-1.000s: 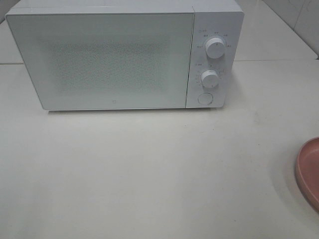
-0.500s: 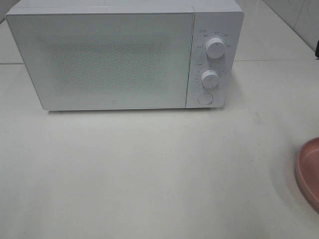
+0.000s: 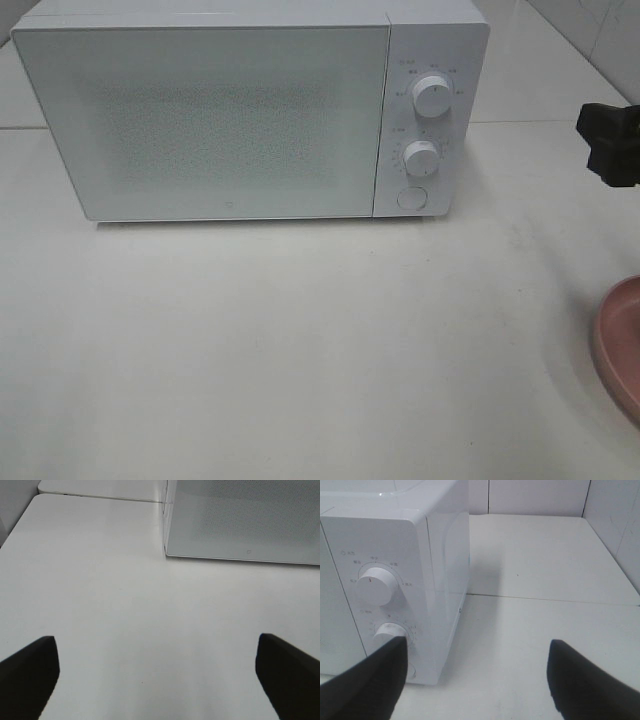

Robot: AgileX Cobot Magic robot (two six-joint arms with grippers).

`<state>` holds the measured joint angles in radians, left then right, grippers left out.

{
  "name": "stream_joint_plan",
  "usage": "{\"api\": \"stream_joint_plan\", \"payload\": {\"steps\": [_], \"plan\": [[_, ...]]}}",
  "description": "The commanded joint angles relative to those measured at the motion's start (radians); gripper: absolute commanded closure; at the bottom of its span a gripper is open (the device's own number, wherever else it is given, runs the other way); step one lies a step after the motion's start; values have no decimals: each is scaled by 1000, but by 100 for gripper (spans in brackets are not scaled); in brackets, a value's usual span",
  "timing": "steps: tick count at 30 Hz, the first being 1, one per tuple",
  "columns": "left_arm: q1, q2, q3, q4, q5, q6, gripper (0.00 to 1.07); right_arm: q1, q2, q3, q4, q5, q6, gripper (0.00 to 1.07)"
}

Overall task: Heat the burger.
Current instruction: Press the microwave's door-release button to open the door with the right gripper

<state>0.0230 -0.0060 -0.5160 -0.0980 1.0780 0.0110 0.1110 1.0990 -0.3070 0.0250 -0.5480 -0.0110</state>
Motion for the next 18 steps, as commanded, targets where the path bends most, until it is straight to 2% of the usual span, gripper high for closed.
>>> {"api": "stream_joint_plan", "payload": {"steps": [1, 3, 7, 9, 10, 11, 13, 15, 18], "plan": [[5, -23, 0, -10, -10, 1, 4, -3, 36, 28, -8, -137, 2, 32], [5, -23, 0, -10, -10, 1, 4, 0, 97, 54, 18, -252, 2, 32], [5, -23, 0, -10, -10, 1, 4, 45, 167, 67, 96, -337, -39, 32], [5, -23, 0, -10, -10, 1, 4, 117, 238, 67, 201, -394, -141, 32], [5, -23, 0, -10, -10, 1, 4, 117, 238, 67, 201, -394, -141, 32], [5, -23, 0, -10, -10, 1, 4, 168, 285, 67, 266, -446, -207, 32], [5, -23, 0, -10, -10, 1, 4, 191, 305, 67, 293, -470, -236, 32], [5, -23, 0, -10, -10, 1, 4, 306, 395, 67, 414, -592, -288, 32], [5, -23, 0, -10, -10, 1, 4, 328, 409, 65, 436, -612, -290, 32]]}}
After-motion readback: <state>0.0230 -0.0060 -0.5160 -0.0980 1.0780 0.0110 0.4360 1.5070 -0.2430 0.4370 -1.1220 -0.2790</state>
